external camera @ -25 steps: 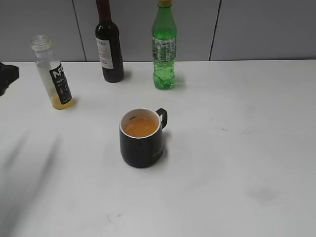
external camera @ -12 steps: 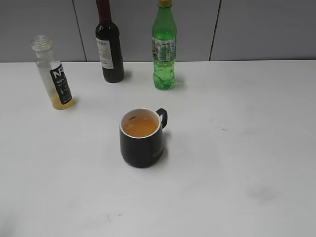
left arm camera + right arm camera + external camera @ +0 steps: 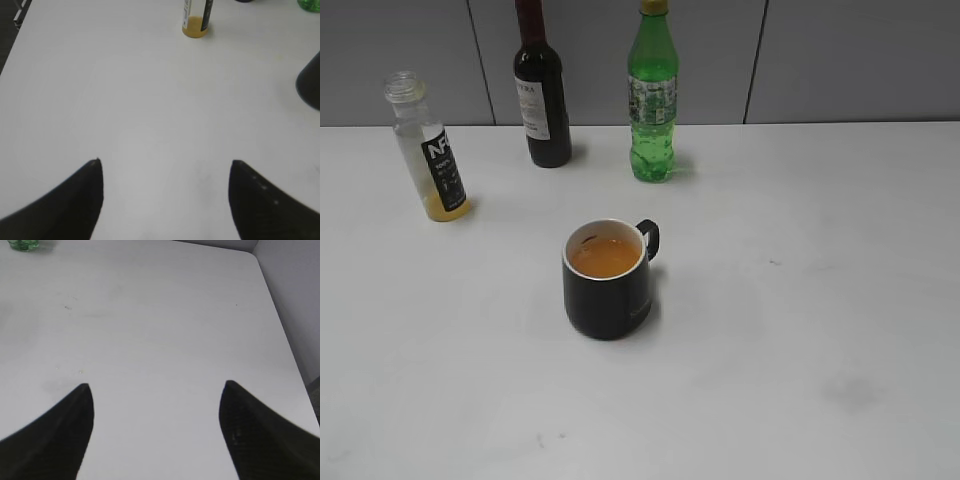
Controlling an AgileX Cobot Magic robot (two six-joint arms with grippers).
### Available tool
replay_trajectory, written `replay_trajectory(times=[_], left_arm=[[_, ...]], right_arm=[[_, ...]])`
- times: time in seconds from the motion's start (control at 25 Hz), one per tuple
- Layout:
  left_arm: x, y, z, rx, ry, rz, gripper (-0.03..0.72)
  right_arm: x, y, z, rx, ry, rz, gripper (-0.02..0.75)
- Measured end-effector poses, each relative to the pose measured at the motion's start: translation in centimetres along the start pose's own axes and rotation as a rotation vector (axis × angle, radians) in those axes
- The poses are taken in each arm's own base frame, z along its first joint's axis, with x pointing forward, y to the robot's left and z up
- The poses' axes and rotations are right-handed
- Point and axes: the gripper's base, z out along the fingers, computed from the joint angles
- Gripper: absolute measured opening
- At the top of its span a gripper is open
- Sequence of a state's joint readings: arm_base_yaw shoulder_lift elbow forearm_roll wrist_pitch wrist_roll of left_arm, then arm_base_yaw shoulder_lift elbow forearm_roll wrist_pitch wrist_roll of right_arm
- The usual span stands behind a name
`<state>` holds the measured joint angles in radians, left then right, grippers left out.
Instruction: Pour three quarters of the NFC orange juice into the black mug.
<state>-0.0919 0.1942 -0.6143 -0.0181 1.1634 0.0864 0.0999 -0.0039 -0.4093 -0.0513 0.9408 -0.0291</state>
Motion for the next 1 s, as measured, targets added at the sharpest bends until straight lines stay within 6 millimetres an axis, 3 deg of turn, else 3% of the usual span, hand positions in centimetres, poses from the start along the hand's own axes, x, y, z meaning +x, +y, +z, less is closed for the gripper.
replay_trajectory(times=[0.2, 0.6, 1.0], left_arm=[[2.8, -0.4, 0.5, 0.020, -0.040, -0.004, 0.596], [2.8, -0.5, 1.2, 0.028, -0.093, 0.047, 0.590], [2.8, -0.5, 1.2, 0.028, -0.094, 0.048, 0.517]], right_arm=[[0.0, 0.0, 0.0, 0.000, 0.000, 0.000, 0.593], [0.0, 0.0, 0.0, -0.001, 0.000, 0.000, 0.593], [0.0, 0.0, 0.0, -0.001, 0.000, 0.000, 0.593]])
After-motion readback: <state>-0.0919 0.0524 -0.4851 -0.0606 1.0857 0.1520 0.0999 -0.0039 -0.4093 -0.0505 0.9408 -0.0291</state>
